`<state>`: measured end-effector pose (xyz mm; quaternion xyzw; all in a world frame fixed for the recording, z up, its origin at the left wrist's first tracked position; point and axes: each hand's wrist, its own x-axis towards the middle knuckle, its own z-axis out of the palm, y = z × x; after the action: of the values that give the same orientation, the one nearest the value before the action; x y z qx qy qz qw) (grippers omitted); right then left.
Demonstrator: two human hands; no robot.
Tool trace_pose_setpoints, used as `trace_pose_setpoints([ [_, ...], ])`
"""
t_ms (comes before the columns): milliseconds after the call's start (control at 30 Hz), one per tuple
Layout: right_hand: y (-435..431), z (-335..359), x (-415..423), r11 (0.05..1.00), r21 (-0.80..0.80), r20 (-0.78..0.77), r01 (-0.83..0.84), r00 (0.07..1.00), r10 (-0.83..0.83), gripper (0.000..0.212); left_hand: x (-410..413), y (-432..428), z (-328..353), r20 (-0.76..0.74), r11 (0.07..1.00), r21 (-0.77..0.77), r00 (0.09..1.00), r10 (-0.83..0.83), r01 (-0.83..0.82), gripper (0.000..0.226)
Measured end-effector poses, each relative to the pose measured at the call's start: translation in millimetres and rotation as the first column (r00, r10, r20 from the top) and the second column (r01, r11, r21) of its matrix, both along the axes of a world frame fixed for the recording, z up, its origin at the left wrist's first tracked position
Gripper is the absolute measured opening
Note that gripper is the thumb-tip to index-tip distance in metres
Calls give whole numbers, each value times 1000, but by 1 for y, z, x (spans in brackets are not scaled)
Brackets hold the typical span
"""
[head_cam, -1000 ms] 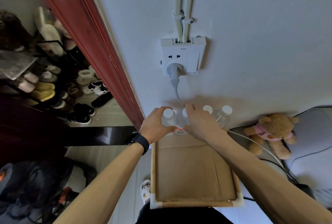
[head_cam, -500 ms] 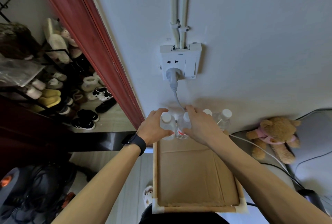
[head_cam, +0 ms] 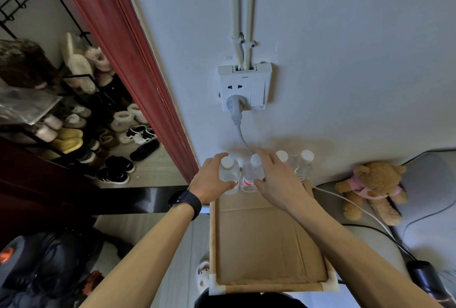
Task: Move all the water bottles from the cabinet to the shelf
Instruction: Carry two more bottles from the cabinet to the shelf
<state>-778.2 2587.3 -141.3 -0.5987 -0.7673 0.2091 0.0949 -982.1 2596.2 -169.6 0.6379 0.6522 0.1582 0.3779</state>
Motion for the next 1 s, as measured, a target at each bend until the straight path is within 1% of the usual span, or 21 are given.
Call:
trace_pose_setpoints([
  [100, -26, -5, 7, 993, 92, -101, 80, 992, -71, 55, -5, -7, -1, 64, 999, -27, 997, 43, -42, 91],
  [167, -46, -10, 12, 983, 132, -114, 125, 987, -110, 50, -8, -13, -2, 106, 998, -38, 993, 53, -49, 93],
  [200, -56, -13, 14, 981, 126, -112, 144, 985, -130, 50, -10, -16, -2, 112, 998, -38, 992, 50, -46, 94],
  [300, -84, -27, 20, 983, 58, -126, 174, 978, -166, 54, -15, -27, -7, 55, 999, -48, 998, 23, -20, 92],
  [400, -107, -36, 22, 985, 13, -102, 174, 980, -172, 53, -20, -39, -12, -25, 997, -71, 1000, -8, 6, 88],
  [500, -126, -40, 27, 988, -9, -76, 151, 986, -151, 48, -20, -55, -12, -77, 997, -79, 997, -29, 23, 76],
  [567, -136, -38, 31, 993, 3, -75, 114, 991, -113, 45, -16, -73, -9, -87, 998, -67, 996, -7, 1, 63],
  [633, -143, -34, 37, 999, 23, -70, 46, 997, -44, 41, -11, -91, -6, -130, 997, -72, 991, 10, -19, 62],
  [700, -147, -29, 46, 998, 52, -38, -41, 998, 43, 39, -4, -110, -1, -162, 997, -60, 986, 30, -41, 54],
  [767, -151, -22, 55, 989, 73, -14, -131, 991, 132, 38, 3, -135, 6, -189, 994, -10, 976, 108, -112, 46],
  [833, -157, -14, 62, 968, 113, 6, -222, 975, 223, 37, 11, -165, 14, -219, 980, 39, 955, 198, -194, 45],
  [933, -175, 0, 63, 944, 185, -32, -275, 958, 285, 36, 15, -214, 25, -313, 964, 82, 911, 267, -254, 51],
  [1000, -187, 12, 58, 923, 222, -68, -313, 940, 335, 30, 11, -245, 30, -364, 942, 131, 869, 335, -309, 53],
])
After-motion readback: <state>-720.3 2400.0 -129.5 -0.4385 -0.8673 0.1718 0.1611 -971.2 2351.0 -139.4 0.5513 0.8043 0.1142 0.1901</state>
